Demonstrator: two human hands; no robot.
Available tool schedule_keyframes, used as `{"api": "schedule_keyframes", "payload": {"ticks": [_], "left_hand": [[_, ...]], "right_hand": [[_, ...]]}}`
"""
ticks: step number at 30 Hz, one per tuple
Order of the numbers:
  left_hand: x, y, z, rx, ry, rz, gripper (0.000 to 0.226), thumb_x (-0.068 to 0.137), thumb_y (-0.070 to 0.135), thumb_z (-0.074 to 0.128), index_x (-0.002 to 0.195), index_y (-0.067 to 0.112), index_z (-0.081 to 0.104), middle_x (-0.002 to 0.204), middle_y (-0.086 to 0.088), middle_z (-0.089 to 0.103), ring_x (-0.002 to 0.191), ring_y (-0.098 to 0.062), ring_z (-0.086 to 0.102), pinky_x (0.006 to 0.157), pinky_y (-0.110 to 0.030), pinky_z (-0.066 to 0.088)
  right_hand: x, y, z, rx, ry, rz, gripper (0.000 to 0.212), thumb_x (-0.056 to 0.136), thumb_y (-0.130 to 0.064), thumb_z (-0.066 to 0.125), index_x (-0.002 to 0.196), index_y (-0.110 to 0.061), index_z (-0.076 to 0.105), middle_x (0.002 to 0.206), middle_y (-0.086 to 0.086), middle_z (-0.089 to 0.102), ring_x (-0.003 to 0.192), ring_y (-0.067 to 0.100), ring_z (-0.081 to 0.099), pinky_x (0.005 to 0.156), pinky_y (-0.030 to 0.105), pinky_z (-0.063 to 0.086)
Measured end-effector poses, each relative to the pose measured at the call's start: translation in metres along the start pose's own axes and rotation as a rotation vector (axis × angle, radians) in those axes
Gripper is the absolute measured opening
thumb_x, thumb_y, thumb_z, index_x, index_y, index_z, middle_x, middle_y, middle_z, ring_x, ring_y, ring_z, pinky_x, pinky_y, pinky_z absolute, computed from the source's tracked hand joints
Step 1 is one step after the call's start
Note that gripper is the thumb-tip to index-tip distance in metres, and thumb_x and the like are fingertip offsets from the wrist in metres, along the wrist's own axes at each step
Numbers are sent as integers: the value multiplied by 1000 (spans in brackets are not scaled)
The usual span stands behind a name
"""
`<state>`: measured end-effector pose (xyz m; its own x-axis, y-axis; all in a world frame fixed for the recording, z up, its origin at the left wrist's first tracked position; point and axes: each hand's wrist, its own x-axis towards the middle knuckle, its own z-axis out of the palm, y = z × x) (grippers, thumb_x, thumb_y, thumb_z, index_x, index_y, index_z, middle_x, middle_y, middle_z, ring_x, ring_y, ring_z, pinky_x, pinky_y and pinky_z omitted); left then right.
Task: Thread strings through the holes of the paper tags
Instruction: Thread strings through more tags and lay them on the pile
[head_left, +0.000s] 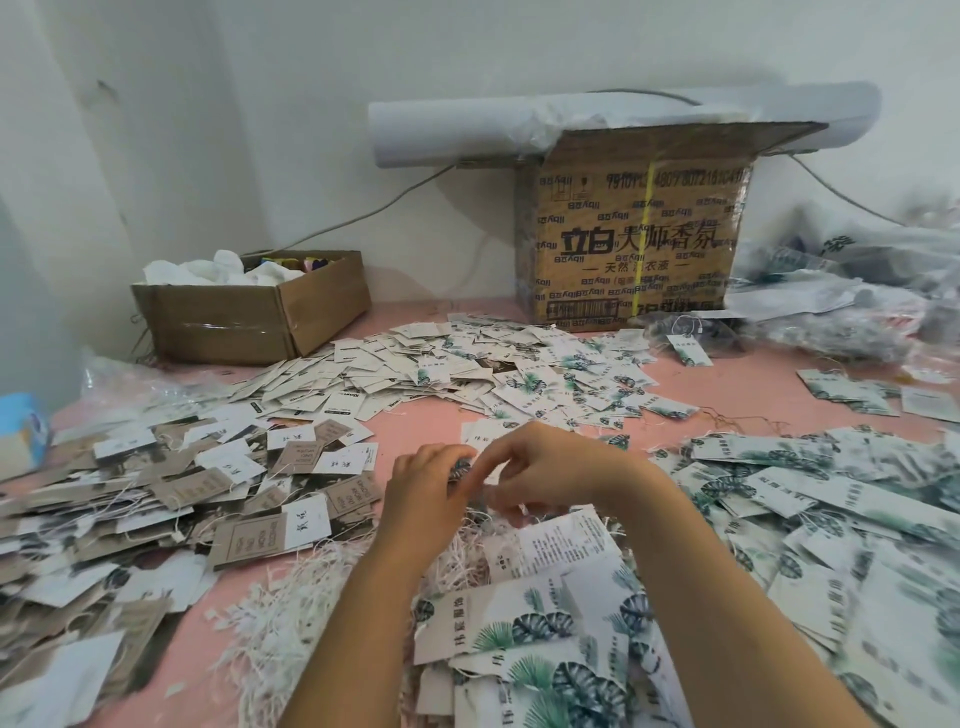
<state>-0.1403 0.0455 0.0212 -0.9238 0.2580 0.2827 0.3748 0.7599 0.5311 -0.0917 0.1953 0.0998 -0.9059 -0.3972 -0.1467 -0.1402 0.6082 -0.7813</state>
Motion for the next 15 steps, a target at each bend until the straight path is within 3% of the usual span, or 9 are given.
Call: {"api": "schedule_keyframes", "payload": {"ticks": [3, 5, 7, 9, 12, 15], "left_hand": [[-1, -2, 2, -66, 6, -25, 35, 96, 35, 47, 130, 28, 51, 134, 8, 48, 123, -16, 34, 91, -27, 28], [-2, -3, 3, -86, 1, -29, 37, 95, 33, 50, 132, 30, 50, 135, 9, 47, 125, -16, 33, 92, -26, 26], [-3, -4, 2, -100, -4, -15, 42, 92, 33, 55, 134, 30, 49, 133, 9, 48, 124, -16, 34, 92, -26, 25], [-3, -6, 1, -92, 10, 0, 45, 89, 33, 59, 133, 30, 50, 130, 10, 50, 121, -15, 35, 94, -27, 25], [-2, -9, 2, -62, 63, 28, 43, 87, 31, 62, 129, 30, 55, 125, 10, 54, 112, -11, 36, 94, -25, 27], [-1, -10, 2, -12, 117, 75, 39, 86, 31, 64, 124, 28, 60, 120, 9, 56, 108, -12, 38, 89, -23, 28]], "right_hand": [[-8, -6, -5, -72, -155, 90, 16, 83, -25, 67, 99, -28, 68, 53, -6, 56, 44, 9, 39, 41, 18, 28], [-7, -5, -6, -212, -24, 148, 27, 82, -39, 66, 106, -26, 63, 71, -4, 62, 56, 9, 49, 48, 19, 36], [-1, 0, -7, -383, 200, 160, 38, 83, -45, 63, 113, -22, 60, 100, -2, 61, 80, 12, 54, 65, 25, 41], [4, 4, -5, -419, 356, 145, 32, 86, -41, 60, 110, -20, 62, 113, -2, 59, 91, 15, 53, 73, 27, 40], [10, 7, -1, -425, 434, 141, 16, 89, -26, 57, 102, -24, 65, 113, -3, 62, 88, 15, 56, 71, 27, 43], [17, 12, 8, -437, 451, 174, 27, 90, -13, 48, 107, -26, 65, 116, 0, 62, 91, 18, 57, 75, 29, 48]]}}
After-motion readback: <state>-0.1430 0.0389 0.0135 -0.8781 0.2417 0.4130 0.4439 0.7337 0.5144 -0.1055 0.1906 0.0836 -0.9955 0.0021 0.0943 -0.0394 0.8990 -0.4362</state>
